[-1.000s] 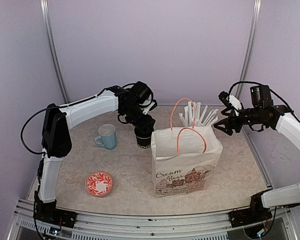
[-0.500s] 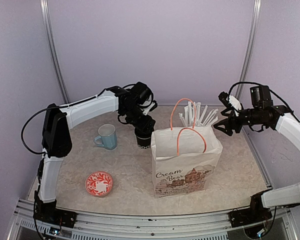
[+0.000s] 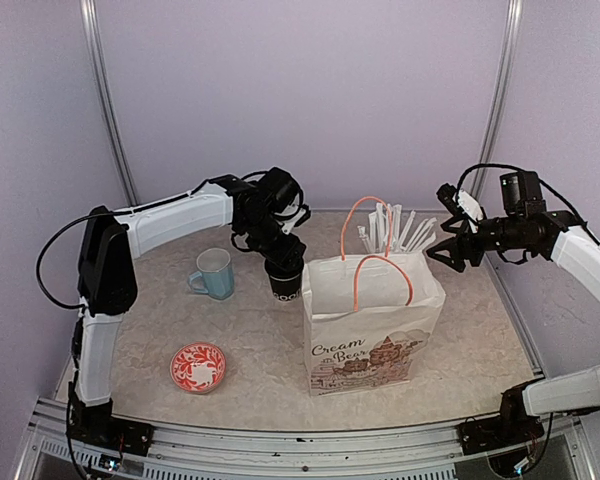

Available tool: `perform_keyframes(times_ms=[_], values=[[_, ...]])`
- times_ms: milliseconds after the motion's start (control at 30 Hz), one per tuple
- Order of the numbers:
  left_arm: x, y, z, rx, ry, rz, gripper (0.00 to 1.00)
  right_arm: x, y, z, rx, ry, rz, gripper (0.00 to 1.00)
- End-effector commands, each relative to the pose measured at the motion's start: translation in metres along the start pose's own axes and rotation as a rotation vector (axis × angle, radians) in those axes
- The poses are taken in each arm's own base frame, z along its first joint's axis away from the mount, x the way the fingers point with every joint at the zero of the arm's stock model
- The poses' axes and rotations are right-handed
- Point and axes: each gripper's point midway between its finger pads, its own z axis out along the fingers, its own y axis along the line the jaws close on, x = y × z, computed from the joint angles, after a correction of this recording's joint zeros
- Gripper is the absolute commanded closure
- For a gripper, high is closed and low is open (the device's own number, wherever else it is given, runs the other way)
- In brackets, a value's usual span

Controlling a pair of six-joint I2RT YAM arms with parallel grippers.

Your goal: Pack the takeout coffee

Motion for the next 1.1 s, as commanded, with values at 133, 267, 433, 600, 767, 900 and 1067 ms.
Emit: perform_keyframes(times_ms=[133,267,433,600,767,900,1067], values=[[0.048,-0.008,-0.045,0.021,0.072,0.003,0.29,-0.004,0.0,-0.002,-0.008,-0.007,0.008,0.15],[0.073,-0.025,-0.07,0.058,0.068,0.035,0.29,-0.005,-0.001,-0.001,-0.015,-0.005,0.011,0.15],[0.102,-0.044,-0.089,0.067,0.098,0.062,0.28,-0.007,-0.001,0.003,-0.033,-0.006,0.019,0.15],[0.127,-0.053,-0.09,0.083,0.125,0.05,0.27,-0.009,-0.002,0.005,-0.049,-0.006,0.026,0.15],[0.137,-0.059,-0.085,0.088,0.132,0.053,0.22,-0.008,0.0,0.006,-0.061,-0.009,0.029,0.15],[0.139,-0.064,-0.091,0.089,0.142,0.079,0.02,-0.008,0.001,0.007,-0.065,-0.009,0.029,0.15],[0.132,-0.062,-0.112,0.076,0.136,0.099,0.01,-0.006,0.004,0.007,-0.071,-0.012,0.027,0.15]])
